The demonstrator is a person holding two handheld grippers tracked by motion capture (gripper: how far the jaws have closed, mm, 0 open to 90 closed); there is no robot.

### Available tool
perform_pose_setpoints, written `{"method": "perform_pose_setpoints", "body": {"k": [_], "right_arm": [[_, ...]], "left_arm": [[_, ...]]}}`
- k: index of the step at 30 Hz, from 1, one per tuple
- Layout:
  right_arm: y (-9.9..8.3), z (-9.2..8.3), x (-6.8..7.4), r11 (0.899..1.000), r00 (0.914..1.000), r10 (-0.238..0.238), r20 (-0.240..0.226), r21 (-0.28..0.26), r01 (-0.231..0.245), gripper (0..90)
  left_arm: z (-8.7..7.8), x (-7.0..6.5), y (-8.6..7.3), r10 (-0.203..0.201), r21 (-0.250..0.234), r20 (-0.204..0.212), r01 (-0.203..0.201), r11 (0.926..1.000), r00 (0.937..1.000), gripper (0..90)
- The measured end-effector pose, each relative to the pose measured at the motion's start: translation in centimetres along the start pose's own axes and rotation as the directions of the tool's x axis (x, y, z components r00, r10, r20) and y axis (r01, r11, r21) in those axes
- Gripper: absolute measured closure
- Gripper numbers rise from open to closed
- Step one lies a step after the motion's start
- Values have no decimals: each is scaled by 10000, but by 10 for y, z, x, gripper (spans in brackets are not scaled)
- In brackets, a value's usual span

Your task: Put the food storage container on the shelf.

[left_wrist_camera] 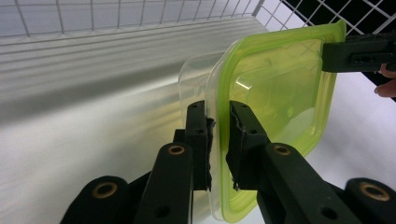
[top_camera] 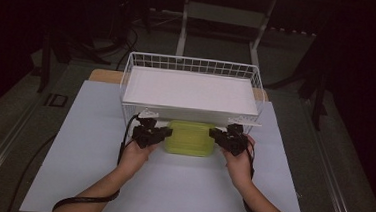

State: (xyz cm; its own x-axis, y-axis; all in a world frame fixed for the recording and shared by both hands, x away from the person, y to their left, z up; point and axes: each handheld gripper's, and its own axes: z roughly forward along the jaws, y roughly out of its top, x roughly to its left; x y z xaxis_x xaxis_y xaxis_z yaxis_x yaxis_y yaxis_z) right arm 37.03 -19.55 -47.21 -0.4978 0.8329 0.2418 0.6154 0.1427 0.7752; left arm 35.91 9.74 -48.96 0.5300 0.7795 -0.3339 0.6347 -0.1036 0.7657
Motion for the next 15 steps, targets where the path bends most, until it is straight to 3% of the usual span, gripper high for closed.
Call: {"method": "perform_pose_setpoints", "body": {"k": [7,11,13,15], "right_arm": [[0,4,-1,9998,10000,-30,81,-203,31,762],[0,8,0,9990,9997,-127,228,-433,137,737],[-1,10,-1,9977,9990,-239,373,-621,262,723],[-2,13,0,9958,9970,-482,612,-754,528,689]], "left_arm": [[3,4,-2,-202,-236,87,204,9995,9998,790],[6,6,-5,407,-653,-80,-412,9970,9991,753],[8,5,-6,895,-862,-345,-922,9920,9954,729],[10,5,-8,1108,-1013,-435,-1147,9882,9929,706]]}}
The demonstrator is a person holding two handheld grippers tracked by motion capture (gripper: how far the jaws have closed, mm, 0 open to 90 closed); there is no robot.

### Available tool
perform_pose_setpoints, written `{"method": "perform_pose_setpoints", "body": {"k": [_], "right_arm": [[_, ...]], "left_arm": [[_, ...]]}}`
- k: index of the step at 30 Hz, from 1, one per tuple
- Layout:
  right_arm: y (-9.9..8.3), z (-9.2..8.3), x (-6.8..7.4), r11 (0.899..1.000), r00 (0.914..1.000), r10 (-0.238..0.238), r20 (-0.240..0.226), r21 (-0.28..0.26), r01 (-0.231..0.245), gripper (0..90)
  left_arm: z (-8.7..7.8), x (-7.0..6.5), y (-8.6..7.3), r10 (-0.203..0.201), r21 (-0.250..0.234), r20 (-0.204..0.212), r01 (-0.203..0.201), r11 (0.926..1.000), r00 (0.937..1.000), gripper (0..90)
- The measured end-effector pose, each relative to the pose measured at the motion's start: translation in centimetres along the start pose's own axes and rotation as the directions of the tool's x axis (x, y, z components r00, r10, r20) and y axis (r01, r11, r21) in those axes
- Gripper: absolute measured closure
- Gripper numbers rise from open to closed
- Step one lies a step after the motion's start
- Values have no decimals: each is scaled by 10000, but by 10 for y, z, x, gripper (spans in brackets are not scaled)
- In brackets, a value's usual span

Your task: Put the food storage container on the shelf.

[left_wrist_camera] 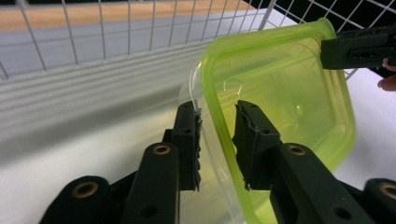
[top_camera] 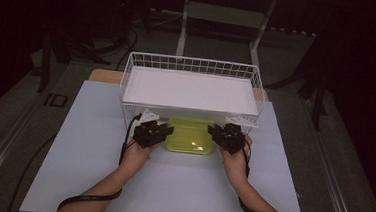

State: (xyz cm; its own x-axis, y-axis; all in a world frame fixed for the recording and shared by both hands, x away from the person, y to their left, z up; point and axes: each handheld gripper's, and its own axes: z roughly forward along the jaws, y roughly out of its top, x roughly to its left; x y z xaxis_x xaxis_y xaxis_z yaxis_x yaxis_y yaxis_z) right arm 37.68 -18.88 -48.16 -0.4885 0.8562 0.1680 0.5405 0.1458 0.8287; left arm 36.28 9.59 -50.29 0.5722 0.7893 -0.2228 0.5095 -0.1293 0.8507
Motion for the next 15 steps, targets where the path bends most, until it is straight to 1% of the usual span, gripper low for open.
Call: {"method": "perform_pose_setpoints", "body": {"k": [2,3,5,6,7,8,9,13,14,15], "right_arm": [[-2,3,3,9992,9989,-323,330,-240,331,665],[-3,4,5,9986,9979,-417,493,-307,432,658],[-5,6,6,9981,9963,-454,727,-380,482,628],[-6,8,6,9979,9957,-464,797,-418,499,581],[-7,10,7,9978,9950,-485,872,-403,522,561],[-9,12,7,9973,9941,-577,919,-397,615,527],[-10,14,8,9969,9935,-627,946,-421,670,525],[-11,17,10,9940,9892,-904,1157,-503,968,489],[-10,17,11,9937,9887,-929,1176,-515,995,471],[-10,18,11,9929,9878,-1006,1192,-510,1073,458]], "left_arm": [[1,0,-1,102,-126,-121,-104,9999,9999,691],[2,0,-2,221,-144,-227,-225,9996,9995,678],[5,-1,-4,391,-145,-311,-395,9991,9988,627],[7,-1,-5,423,-131,-387,-429,9990,9984,596],[9,1,-6,217,-78,-254,-219,9997,9994,563],[10,4,-7,-2,-113,-145,0,9999,9999,554],[11,4,-8,-291,-176,-55,290,9994,9996,554],[13,6,-7,-450,-197,15,450,9988,9990,553],[13,5,-7,-411,-175,-109,409,9990,9991,452],[14,3,-6,6,-83,-622,-11,10000,9981,452]]}}
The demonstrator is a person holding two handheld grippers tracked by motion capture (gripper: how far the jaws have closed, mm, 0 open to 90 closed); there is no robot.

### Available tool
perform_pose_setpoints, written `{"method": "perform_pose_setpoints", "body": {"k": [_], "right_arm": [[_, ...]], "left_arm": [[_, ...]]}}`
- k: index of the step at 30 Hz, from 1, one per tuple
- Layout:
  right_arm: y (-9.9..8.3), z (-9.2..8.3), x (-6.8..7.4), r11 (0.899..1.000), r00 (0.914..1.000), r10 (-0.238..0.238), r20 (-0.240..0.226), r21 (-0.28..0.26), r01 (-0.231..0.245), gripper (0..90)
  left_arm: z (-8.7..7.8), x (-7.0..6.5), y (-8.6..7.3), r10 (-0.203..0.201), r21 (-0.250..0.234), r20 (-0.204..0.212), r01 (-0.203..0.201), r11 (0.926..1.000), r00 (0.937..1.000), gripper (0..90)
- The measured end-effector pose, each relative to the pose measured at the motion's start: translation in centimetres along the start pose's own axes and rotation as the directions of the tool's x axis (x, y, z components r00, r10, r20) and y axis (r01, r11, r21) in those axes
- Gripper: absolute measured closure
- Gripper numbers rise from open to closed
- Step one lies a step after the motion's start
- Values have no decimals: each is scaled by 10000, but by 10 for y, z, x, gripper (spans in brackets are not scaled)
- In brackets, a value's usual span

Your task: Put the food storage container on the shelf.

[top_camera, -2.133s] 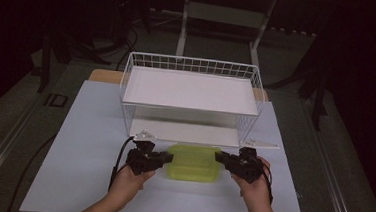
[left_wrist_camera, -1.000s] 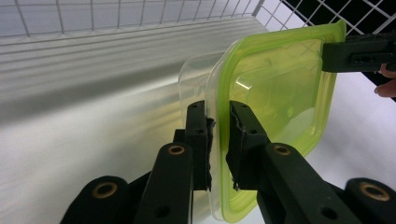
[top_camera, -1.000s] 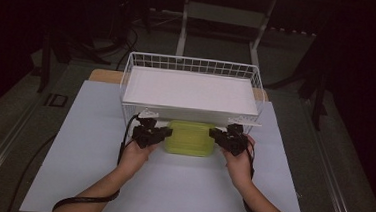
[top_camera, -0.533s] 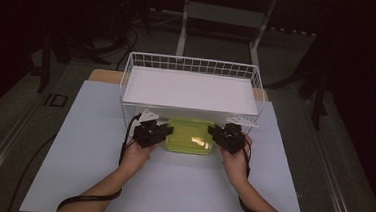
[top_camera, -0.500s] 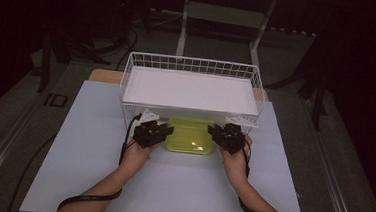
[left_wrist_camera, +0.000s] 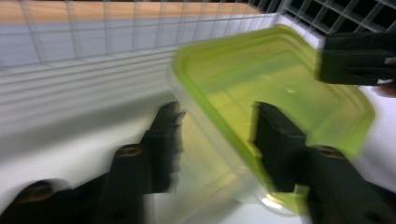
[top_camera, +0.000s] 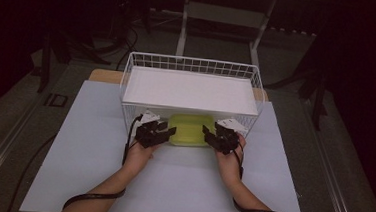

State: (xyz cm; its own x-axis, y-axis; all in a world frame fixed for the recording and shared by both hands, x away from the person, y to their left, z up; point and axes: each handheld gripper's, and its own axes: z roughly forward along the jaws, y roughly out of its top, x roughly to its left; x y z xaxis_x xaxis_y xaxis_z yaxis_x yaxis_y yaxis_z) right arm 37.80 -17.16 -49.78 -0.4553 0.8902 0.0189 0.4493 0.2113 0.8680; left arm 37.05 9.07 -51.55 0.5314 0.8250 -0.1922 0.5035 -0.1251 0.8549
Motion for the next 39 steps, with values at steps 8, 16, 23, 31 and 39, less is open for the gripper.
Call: {"method": "perform_pose_setpoints", "body": {"k": [8,16,23,31,39], "right_arm": [[0,-4,8,9992,9993,-344,126,-195,347,401],[-1,-26,15,9996,9989,-158,-436,-228,148,401],[-5,-45,22,9996,9956,-267,-902,-116,257,409],[-11,-51,30,9993,9924,-246,-1203,255,279,427],[-16,-53,36,9976,9875,-539,-1482,340,595,625]], "left_arm": [[-6,-4,3,218,-204,-75,-220,9996,9997,420],[-28,-9,1,208,-353,424,-193,9992,9989,326],[-58,-22,-1,498,-626,1032,-435,9971,9934,149],[-82,-34,-11,694,-675,1693,-587,9960,9831,22],[-102,-44,-23,1001,-716,1714,-889,9935,9801,6]]}}
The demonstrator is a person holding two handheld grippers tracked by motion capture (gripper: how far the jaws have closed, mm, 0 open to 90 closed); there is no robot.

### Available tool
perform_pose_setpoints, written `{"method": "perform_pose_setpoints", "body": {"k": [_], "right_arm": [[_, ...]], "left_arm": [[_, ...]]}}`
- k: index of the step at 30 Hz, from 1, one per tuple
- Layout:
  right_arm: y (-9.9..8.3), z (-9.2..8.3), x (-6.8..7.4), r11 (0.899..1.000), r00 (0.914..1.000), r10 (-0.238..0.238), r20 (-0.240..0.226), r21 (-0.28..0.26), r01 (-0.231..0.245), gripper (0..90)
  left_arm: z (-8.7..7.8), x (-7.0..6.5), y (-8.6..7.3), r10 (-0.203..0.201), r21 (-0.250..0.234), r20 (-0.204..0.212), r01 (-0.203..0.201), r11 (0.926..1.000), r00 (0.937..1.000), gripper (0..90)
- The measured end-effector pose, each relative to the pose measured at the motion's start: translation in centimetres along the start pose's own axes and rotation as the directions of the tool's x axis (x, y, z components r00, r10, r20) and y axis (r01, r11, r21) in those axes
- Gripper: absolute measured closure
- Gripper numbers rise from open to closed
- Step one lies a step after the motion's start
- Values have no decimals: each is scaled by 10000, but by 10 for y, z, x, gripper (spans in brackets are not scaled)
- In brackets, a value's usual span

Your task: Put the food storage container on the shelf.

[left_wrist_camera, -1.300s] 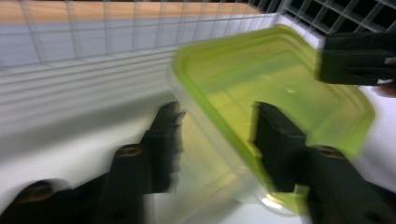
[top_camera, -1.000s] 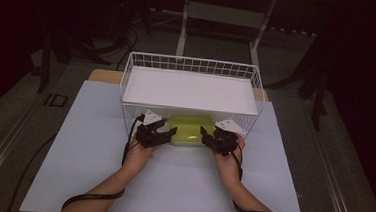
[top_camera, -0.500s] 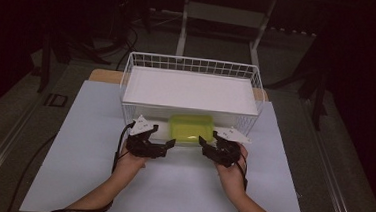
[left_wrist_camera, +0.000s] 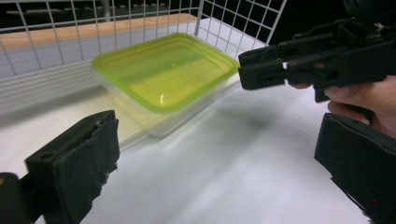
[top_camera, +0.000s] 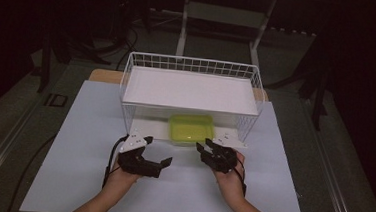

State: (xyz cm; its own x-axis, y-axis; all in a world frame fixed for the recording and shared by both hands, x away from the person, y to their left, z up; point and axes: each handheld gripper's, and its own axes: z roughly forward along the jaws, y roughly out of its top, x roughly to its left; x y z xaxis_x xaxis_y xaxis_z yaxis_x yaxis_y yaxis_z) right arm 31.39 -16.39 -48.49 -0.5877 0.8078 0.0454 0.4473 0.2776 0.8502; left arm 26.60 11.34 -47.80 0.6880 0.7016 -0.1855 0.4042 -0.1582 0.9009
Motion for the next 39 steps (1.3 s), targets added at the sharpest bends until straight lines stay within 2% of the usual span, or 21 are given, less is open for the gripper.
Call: {"method": "perform_pose_setpoints", "body": {"k": [2,4,7,9,12,13,16,17,21,26,29,32,39], "right_arm": [[-2,0,2,9998,9996,-155,228,90,153,779],[-4,0,3,9998,9994,-14,358,203,7,897],[-5,2,4,9992,9994,-19,334,411,5,899],[-6,4,5,9986,9999,14,154,532,-22,899],[-9,8,6,9978,9999,-105,71,661,100,899],[-10,9,6,9973,9999,-100,37,731,97,898],[-11,23,7,9932,9993,-372,-35,1099,374,899],[-11,26,8,9924,9987,-517,-15,1118,515,899],[-9,37,8,9903,9985,-542,-12,1280,539,898],[-5,50,6,9910,9998,-187,-14,1325,187,898],[-2,55,5,9921,10000,-1,26,1257,-2,897],[1,59,4,9930,10000,-11,70,1177,3,897],[7,71,-3,9940,9988,409,281,999,-436,897]], "left_arm": [[-3,-3,-4,27,-80,124,-26,10000,9999,6],[-6,-5,-8,-94,-67,222,96,9999,9997,6],[-7,-4,-15,-230,-62,259,232,9997,9994,5],[-7,-2,-18,-328,25,292,327,9995,9990,6],[-5,0,-21,-335,59,342,333,9994,9989,6],[-4,1,-25,-123,18,507,122,9999,9986,6],[-2,-1,-27,-135,15,712,134,9999,9974,6],[-1,-2,-27,-79,3,671,79,10000,9977,6],[-1,-3,-26,106,-52,528,-103,9999,9985,6],[-2,-3,-26,327,-128,284,-324,9994,9991,6],[-3,-3,-26,328,-190,126,-326,9993,9994,7],[-4,-2,-26,308,-189,-37,-308,9993,9995,6],[-4,0,-26,178,-289,-81,-180,9994,9998,7]]}}
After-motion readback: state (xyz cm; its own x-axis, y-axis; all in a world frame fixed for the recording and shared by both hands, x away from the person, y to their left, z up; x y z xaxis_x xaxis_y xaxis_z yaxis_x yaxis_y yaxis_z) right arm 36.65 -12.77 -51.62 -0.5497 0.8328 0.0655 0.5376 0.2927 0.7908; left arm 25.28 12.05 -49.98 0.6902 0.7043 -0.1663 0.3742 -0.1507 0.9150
